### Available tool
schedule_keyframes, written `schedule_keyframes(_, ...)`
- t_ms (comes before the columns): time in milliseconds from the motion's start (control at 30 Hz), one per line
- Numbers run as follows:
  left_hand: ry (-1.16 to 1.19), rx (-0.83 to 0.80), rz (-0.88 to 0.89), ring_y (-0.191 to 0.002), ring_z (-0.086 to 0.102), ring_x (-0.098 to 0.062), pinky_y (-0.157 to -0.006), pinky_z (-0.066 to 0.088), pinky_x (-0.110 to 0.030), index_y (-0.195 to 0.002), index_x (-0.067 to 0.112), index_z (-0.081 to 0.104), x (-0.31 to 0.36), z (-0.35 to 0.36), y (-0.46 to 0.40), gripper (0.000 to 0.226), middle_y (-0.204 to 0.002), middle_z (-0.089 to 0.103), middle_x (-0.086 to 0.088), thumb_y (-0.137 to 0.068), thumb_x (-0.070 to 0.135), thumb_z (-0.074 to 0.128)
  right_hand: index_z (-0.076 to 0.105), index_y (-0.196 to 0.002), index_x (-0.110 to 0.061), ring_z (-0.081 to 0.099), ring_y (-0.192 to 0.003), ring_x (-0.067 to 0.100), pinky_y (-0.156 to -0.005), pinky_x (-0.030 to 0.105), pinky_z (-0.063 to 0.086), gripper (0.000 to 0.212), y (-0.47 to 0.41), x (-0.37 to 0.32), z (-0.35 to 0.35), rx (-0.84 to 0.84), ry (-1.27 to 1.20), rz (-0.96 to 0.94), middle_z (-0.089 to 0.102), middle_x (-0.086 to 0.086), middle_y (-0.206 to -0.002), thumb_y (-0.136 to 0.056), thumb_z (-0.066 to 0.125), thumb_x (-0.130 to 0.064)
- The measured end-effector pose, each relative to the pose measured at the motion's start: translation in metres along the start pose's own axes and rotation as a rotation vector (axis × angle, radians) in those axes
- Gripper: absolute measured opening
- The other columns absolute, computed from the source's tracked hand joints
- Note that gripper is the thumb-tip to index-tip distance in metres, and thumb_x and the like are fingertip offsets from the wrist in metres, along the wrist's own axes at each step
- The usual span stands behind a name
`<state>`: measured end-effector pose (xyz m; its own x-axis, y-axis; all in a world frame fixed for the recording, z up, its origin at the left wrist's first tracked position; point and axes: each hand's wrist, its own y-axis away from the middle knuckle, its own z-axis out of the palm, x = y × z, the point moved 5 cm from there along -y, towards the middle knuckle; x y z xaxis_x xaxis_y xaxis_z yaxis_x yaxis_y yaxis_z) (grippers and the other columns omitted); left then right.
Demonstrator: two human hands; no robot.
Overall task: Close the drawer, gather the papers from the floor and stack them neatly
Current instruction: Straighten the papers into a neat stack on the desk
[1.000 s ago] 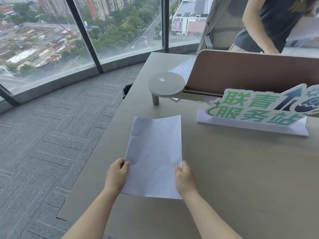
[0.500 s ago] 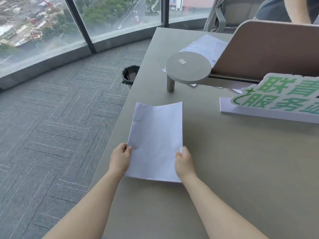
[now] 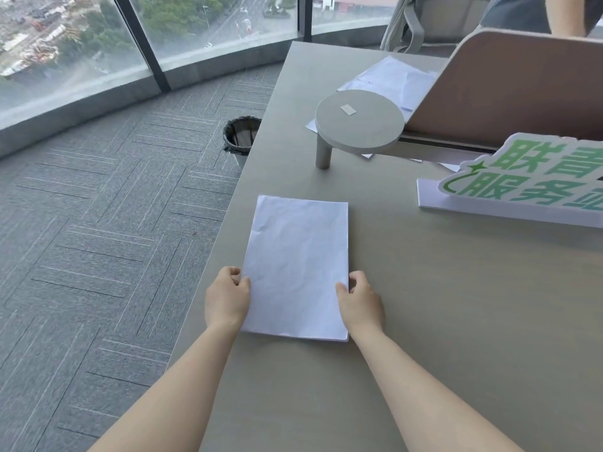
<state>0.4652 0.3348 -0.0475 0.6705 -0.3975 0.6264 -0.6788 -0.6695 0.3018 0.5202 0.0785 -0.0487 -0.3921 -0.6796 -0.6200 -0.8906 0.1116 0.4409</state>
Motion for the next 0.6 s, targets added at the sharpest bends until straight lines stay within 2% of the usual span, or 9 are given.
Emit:
schedule_keyframes(100,-0.047,0.041,0.029,-0.1,0.062,-0.028,-0.078,0.042,-0.032,-0.111,0.013,0.065,-0.004,-0.002,0.001,0.026,-0.102,0.07,-0.004,-0.09,0.023,0.054,0.052,-0.094,-0.024,0.061,-0.075,0.026,-0.059,0.031,0.041,0.01,0.002,0.004,-0.004,0.051,0.088,-0.004,0.064,-0.003,-0.081,-0.092,0.045,-0.031)
schedule_keyframes(200,-0.071,0.059,0.062,-0.1,0.062,-0.029,-0.08,0.043,-0.033,-0.108,0.013,0.07,-0.006,-0.002,0.0,0.026,-0.106,0.07,-0.009,-0.09,0.022,0.053,0.051,-0.09,-0.023,0.059,-0.071,0.025,-0.056,0.03,0.039,0.008,0.005,0.005,-0.003,0.053,0.111,-0.004,0.062,-0.003,-0.079,-0.09,0.043,-0.025)
schedule_keyframes(333,-0.072,0.043,0.054,-0.1,0.062,-0.029,-0.083,0.047,-0.035,-0.105,0.018,0.074,-0.009,-0.002,-0.001,0.028,-0.106,0.071,-0.007,-0.088,0.023,0.052,0.048,-0.09,-0.021,0.056,-0.07,0.026,-0.054,0.028,0.034,0.007,0.007,0.003,0.0,0.052,0.154,-0.03,0.059,-0.003,-0.084,-0.087,0.041,-0.021)
schedule_keyframes(600,-0.042,0.033,0.055,-0.1,0.063,-0.027,-0.083,0.048,-0.034,-0.103,0.019,0.075,-0.009,-0.005,-0.004,0.026,-0.106,0.073,-0.006,-0.087,0.021,0.054,0.051,-0.095,-0.021,0.058,-0.078,0.023,-0.062,0.031,0.044,0.01,0.011,0.003,-0.002,0.082,0.184,-0.054,0.058,-0.004,-0.096,-0.087,0.046,-0.02)
